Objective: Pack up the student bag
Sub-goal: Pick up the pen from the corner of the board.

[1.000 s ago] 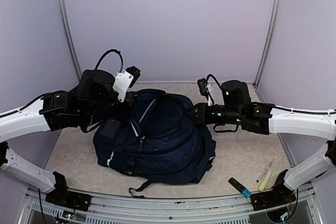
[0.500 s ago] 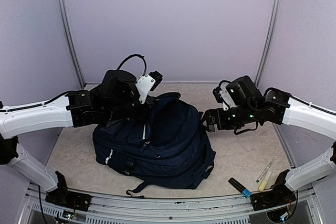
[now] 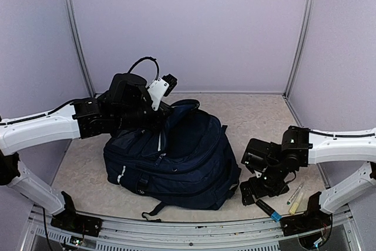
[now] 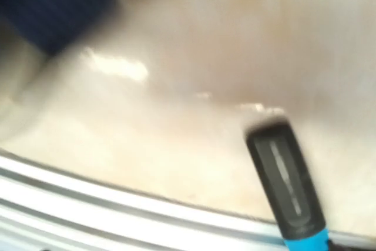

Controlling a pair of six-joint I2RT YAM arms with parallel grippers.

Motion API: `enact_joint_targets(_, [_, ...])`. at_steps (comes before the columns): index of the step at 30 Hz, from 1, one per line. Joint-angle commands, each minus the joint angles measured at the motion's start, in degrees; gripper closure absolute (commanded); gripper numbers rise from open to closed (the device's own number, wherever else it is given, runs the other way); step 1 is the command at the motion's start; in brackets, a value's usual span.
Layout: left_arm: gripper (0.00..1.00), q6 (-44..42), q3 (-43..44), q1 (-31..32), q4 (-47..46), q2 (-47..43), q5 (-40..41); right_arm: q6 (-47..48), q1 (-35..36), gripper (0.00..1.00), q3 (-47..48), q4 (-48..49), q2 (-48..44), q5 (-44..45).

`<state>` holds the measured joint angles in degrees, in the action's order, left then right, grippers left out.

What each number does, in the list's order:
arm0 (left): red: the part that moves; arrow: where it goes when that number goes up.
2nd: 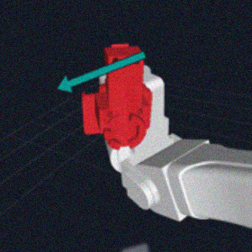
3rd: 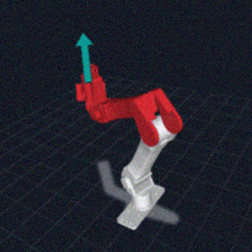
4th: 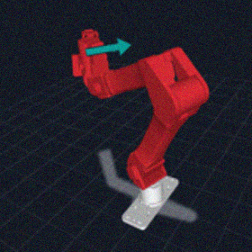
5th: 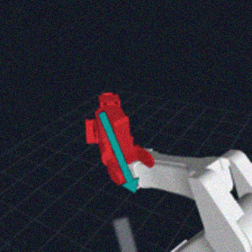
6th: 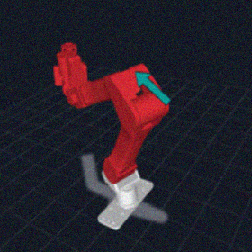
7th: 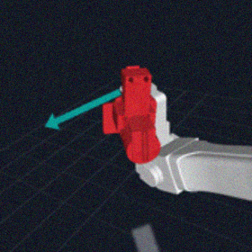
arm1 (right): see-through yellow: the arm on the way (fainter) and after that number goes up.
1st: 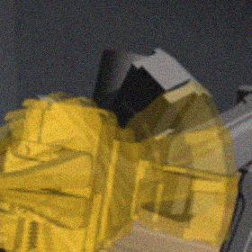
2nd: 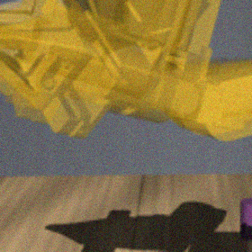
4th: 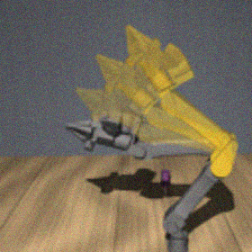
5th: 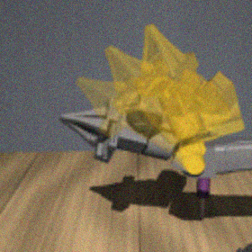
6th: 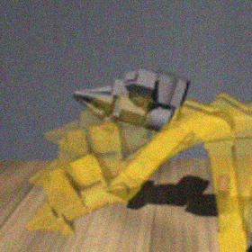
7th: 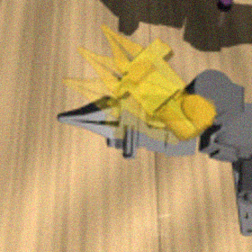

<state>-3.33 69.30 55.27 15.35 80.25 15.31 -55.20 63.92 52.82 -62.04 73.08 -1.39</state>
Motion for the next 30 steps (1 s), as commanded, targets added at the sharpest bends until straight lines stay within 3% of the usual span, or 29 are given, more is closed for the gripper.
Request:
enact_joint_targets(1, [1.0,-0.8,-0.93,-1.3,-5.68,-3.03,0.88,-2.67,0.65,0.04,-8.87,4.51,-2.27,-6.21])
enact_joint_targets(7, [1.0,-0.95,-0.7,-0.91,-5.98,-3.26,-1.36,-2.0,-2.29,0.06,-17.68,10.03,-0.8,-6.66])
enact_joint_targets(12, [1.0,-1.46,-0.56,-0.31,-6.21,-3.27,-1.46,0.26,-3.57,0.13,-17.54,10.65,0.89,-5.25])
enact_joint_targets(18, [1.0,-2.71,-0.18,1.16,-5.94,-3.49,-0.05,3.47,-3.8,0.44,-16.46,11.19,5.58,-6.02])
enact_joint_targets(27, [1.0,-4.57,0.88,3.64,-5.19,-3.61,2.54,3.26,-3.96,0.81,-10.75,8.06,2.85,-0.33])
enact_joint_targets(30, [1.0,-4.84,0.88,4.01,-5.29,-3.79,2.96,2.34,-4.26,0.84,-8.08,4.73,-0.25,3.09])
